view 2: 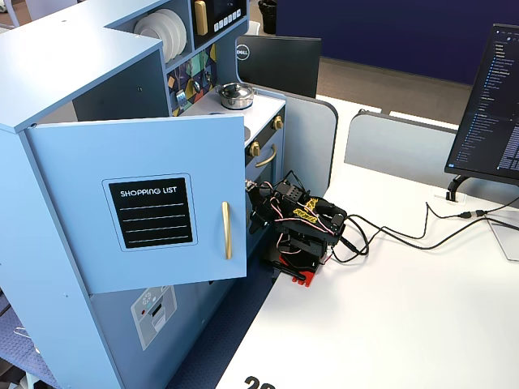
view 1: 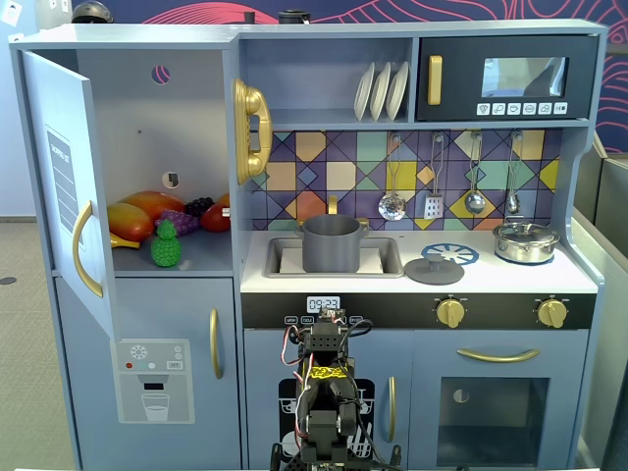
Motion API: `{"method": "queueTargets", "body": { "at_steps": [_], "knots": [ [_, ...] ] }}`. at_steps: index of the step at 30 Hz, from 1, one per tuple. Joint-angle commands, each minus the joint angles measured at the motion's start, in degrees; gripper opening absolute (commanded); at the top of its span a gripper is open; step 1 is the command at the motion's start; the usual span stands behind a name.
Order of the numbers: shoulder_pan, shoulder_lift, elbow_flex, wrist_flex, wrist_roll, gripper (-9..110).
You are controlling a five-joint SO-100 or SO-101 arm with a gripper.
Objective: Pick up the green pineapple from the left cabinet and place it in the gray recipient
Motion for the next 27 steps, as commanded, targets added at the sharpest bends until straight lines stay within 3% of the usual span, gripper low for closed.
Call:
{"method": "queueTargets", "body": {
  "at_steps": [1, 10, 14, 18, 19, 22, 24, 27],
  "knots": [
    [0.53, -0.26, 1.05, 9.76, 1.05, 0],
    [-0.26, -0.26, 1.05, 9.76, 0.7, 0],
    [-9.93, -0.44, -1.14, 7.65, 5.27, 0],
    [-32.96, -0.62, -16.0, -11.34, 20.39, 0],
    [-37.27, -1.85, -19.34, -18.81, 19.69, 0],
    [-44.65, -9.4, -23.82, -42.1, 2.02, 0],
    [-48.25, -13.71, -28.04, -50.8, 2.29, 4],
    [-50.27, -17.93, -32.96, -56.95, 2.9, 20]
  ]
}}
